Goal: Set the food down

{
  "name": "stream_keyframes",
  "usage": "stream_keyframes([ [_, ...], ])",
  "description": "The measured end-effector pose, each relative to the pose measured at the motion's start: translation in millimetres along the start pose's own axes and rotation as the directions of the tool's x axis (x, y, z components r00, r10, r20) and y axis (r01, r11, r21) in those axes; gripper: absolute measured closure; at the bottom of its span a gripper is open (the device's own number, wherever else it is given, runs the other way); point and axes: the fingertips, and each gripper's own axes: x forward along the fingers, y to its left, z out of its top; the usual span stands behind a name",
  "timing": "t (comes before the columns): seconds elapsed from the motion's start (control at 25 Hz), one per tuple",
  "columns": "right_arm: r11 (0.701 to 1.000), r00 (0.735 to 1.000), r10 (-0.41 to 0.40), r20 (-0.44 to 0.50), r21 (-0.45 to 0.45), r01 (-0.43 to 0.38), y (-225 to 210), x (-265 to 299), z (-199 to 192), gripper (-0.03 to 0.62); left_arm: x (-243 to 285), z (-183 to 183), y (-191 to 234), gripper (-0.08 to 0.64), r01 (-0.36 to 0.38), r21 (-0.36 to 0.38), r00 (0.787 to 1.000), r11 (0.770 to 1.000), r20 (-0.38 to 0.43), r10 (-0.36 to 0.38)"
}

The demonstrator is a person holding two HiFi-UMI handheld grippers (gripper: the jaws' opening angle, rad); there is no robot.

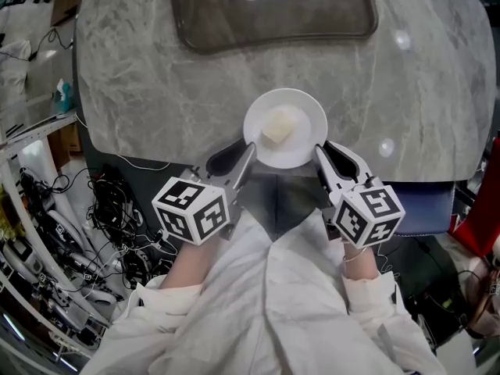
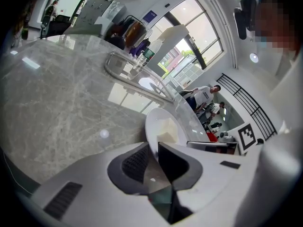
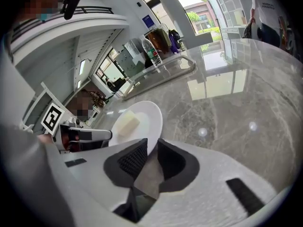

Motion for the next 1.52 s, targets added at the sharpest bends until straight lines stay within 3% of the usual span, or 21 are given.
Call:
stream_keyframes([
  [0.48, 1.000, 1.000, -0.007, 0.024, 0.016, 0.007, 6.3, -9.6, 1.0, 0.531, -7.1, 7.9, -7.8, 0.491, 0.022, 0.039, 1.000, 0.999, 0.019, -0.022],
  [1.04, 0.999, 0.990, 0.002, 0.139, -0.041, 0.004, 63.6, -32.9, 43.0, 0.531, -66.5, 52.3, -19.9, 0.491, 0.066, 0.113, 0.989, 0.991, 0.124, -0.080],
  [1.52, 0.997, 0.988, 0.034, 0.149, -0.074, -0.023, 60.6, -23.2, 84.6, 0.531, -58.0, 88.9, -18.2, 0.491, 0.051, 0.120, 0.985, 0.991, 0.157, -0.070],
])
